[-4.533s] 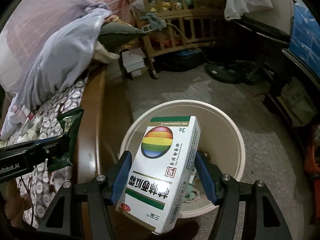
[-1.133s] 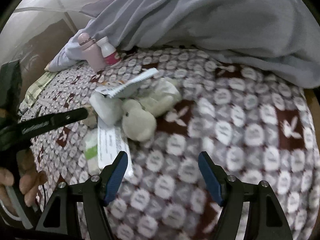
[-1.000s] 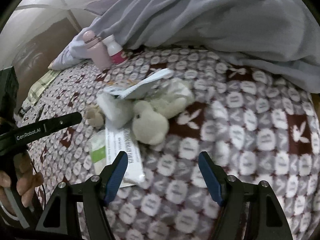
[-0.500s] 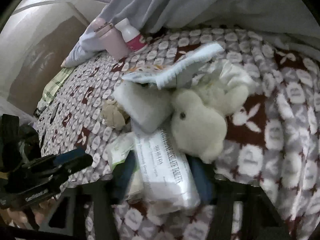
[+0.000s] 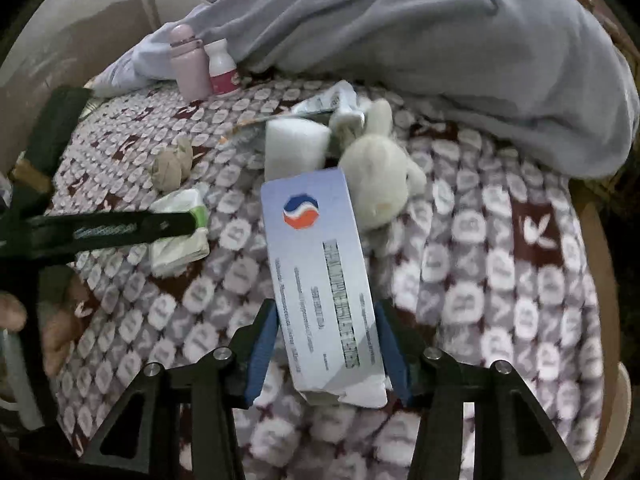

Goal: Collect trash
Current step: 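Grasp the white-green tissue pack with the left tool while the right tool grasps the white tablet box, then carry both items over the bucket and open both tools to drop them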

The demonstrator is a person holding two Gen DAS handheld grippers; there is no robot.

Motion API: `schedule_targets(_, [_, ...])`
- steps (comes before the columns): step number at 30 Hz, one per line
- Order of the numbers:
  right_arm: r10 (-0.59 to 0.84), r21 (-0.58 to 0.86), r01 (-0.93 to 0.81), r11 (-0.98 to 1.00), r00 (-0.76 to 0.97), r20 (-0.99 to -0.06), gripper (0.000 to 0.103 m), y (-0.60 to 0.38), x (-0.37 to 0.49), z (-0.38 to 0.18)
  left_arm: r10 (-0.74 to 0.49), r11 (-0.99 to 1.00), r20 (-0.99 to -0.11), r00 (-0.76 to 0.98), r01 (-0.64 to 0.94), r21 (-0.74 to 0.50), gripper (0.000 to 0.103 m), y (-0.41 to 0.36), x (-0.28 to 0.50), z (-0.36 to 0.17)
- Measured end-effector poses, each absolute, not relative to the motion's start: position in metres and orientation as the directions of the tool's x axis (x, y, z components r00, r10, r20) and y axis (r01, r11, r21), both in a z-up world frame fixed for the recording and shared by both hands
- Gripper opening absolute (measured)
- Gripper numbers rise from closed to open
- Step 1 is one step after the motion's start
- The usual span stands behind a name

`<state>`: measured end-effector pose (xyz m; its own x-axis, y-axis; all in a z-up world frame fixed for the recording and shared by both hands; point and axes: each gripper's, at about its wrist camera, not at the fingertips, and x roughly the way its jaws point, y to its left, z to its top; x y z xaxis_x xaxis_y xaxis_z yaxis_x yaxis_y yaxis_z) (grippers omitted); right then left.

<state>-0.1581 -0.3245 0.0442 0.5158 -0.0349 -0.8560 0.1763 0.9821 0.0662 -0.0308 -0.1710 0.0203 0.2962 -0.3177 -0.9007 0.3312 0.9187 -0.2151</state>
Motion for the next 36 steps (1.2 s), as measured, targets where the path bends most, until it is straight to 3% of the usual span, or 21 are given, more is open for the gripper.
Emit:
schedule_targets(5, [-0.002,0.115,0.186,0.976,0.531,-0.847,0.058,-0.325,-0.148,0.036,-0.295,0.915,-0.896,0.332,0.368,-0.164,0.06,-0.175,-0.037,0.017])
schedule_targets(7, [0.01,0.13,0.184,0.974,0.54,-0.841,0.054,-0.324,-0.149,0.033,-0.33,0.9,-0.891,0.311,0.389,-0.197,0.035,-0.169,-0.04,0.02])
schedule_targets(9, [0.02,0.141,0.177,0.974,0.554,-0.832,0.045,-0.322,-0.156,0.035,-0.357,0.89,-0.887,0.292,0.394,-0.228,0.025,-0.161,-0.044,0.028])
schedule_targets(12, [0.043,0.163,0.165,0.973,0.564,-0.824,0.043,-0.322,-0.17,0.042,-0.368,0.882,-0.883,0.291,0.411,-0.232,0.019,-0.155,-0.058,0.04])
schedule_targets(18, [0.066,0.205,0.159,0.966,0.614,-0.787,0.043,-0.322,-0.208,0.068,-0.423,0.839,-0.866,0.266,0.477,-0.263,0.018,-0.157,-0.099,0.066])
schedule_targets(36, [-0.112,0.173,0.356,0.918,0.653,-0.749,0.043,-0.377,-0.323,0.102,-0.49,0.71,-0.841,0.229,0.665,-0.233,0.018,-0.25,-0.201,0.105])
